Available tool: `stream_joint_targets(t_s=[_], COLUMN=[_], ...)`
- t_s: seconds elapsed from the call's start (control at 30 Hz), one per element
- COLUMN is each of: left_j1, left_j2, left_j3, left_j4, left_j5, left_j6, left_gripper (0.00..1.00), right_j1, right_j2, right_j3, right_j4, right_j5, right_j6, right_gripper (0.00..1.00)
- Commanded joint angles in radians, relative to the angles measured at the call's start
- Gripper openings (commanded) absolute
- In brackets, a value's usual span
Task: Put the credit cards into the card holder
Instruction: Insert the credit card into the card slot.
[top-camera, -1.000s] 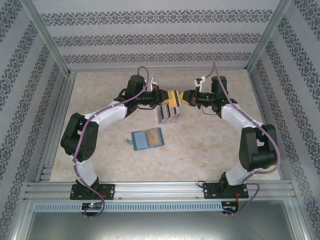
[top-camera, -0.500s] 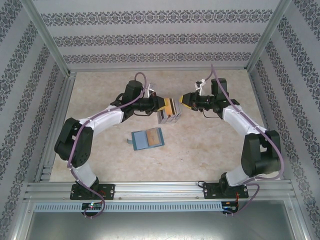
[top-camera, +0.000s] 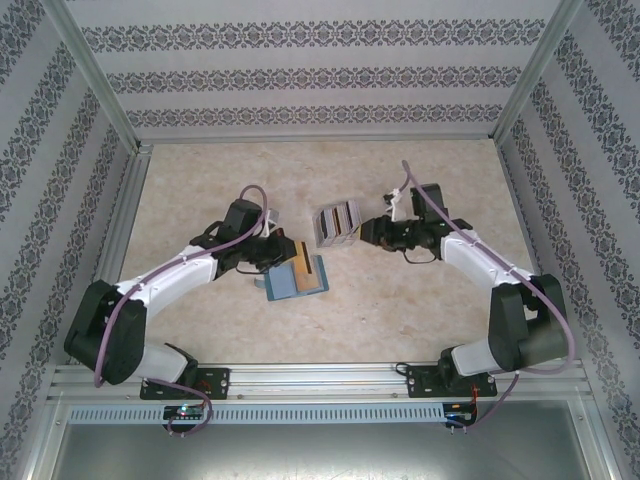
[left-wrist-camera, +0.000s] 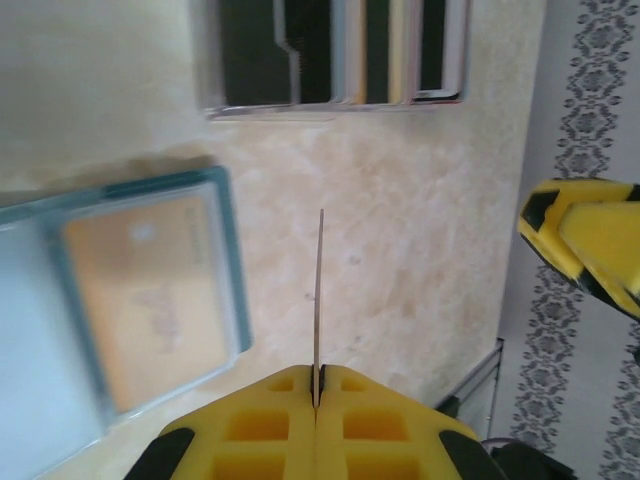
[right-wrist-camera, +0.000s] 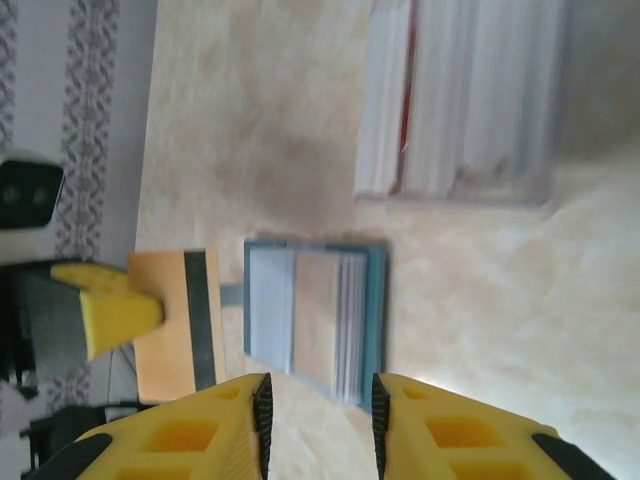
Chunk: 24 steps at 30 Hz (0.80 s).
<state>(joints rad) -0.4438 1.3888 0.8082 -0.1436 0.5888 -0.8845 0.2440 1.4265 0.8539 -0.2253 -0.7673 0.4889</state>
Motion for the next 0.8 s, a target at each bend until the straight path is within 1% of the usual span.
stream_joint_targets(t_s=[0.0, 0.03, 0.13, 0.23, 0.43, 0.57, 0.77], left_j1=[0.043, 0.051, 0.050, 0.054, 0.067, 0.078, 0.088], left_j2=[-0.027, -0.021, -0.002, -0.001, 0.032, 0.055, 0.090], left_j3=[-0.082, -0.102, -0.132, -0.143, -0.184, -0.200, -0.201], left_j4=[-0.001, 0.028, 0.061, 0.053, 0.123, 0.148, 0.214], left_j5=[0.003, 0.027, 0.047, 0.021, 0.037, 0.037, 0.076], left_j6=[0.060, 0.072, 0.107, 0.137, 0.134, 0.137, 0.117], left_gripper=[0.00, 0.00, 0.00, 0.00, 0.00, 0.00, 0.00], right_j1=[0.087, 0.121, 0.212, 0.259, 0.279, 0.281, 0.285], right_j2=[-0.030, -0.028, 0.005, 0.052, 0.141, 0.167, 0.200], right_j3=[-0.044, -0.055, -0.067, -0.071, -0.061, -0.056, -0.050], right_j4=[0.016, 0.030, 0.061, 0.111, 0.161, 0.165, 0.176], right_j5=[0.044, 0.058, 0.096, 0.103, 0.093, 0.087, 0.082], right_j6=[-0.037, -0.033, -0.029, -0.003, 0.013, 0.012, 0.013], right_gripper=[0.35, 0.35, 0.35, 0.35, 0.35, 0.34, 0.34])
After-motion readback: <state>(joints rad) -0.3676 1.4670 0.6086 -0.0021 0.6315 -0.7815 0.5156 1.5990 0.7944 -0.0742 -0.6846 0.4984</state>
